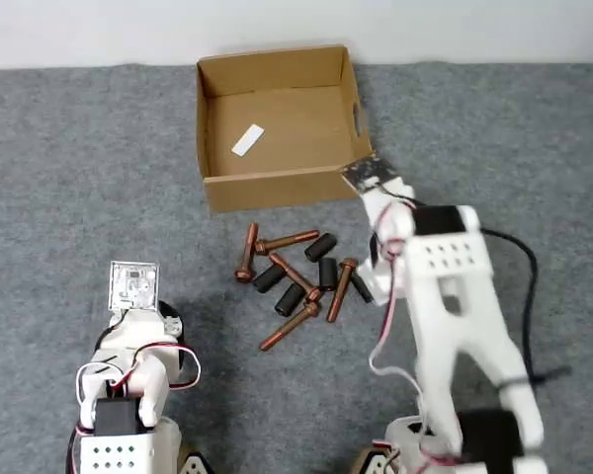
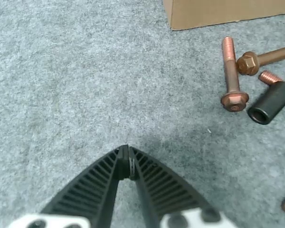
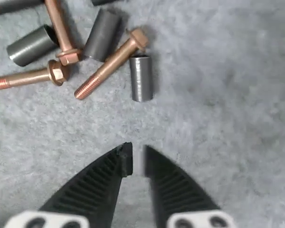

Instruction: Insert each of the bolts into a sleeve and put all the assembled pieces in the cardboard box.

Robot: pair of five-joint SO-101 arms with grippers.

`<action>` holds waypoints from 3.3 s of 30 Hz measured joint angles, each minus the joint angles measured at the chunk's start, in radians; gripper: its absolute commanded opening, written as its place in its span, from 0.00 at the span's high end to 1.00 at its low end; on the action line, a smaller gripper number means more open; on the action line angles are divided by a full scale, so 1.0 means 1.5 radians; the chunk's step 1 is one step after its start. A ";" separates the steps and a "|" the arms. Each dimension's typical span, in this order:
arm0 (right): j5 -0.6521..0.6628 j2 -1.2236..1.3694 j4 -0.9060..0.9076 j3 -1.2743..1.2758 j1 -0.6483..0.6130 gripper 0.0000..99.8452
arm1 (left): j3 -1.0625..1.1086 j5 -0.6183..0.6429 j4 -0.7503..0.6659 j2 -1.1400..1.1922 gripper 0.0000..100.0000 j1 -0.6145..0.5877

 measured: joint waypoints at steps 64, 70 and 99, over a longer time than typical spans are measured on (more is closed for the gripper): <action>-0.094 -0.178 0.210 -0.139 0.010 0.99 | 0.000 0.000 0.000 0.000 0.99 0.000; -0.094 -0.237 0.210 -0.070 0.055 0.99 | 0.000 0.000 0.025 0.000 0.99 0.000; -0.096 -0.440 0.211 0.066 0.239 0.99 | -0.570 0.002 0.202 0.546 0.99 0.283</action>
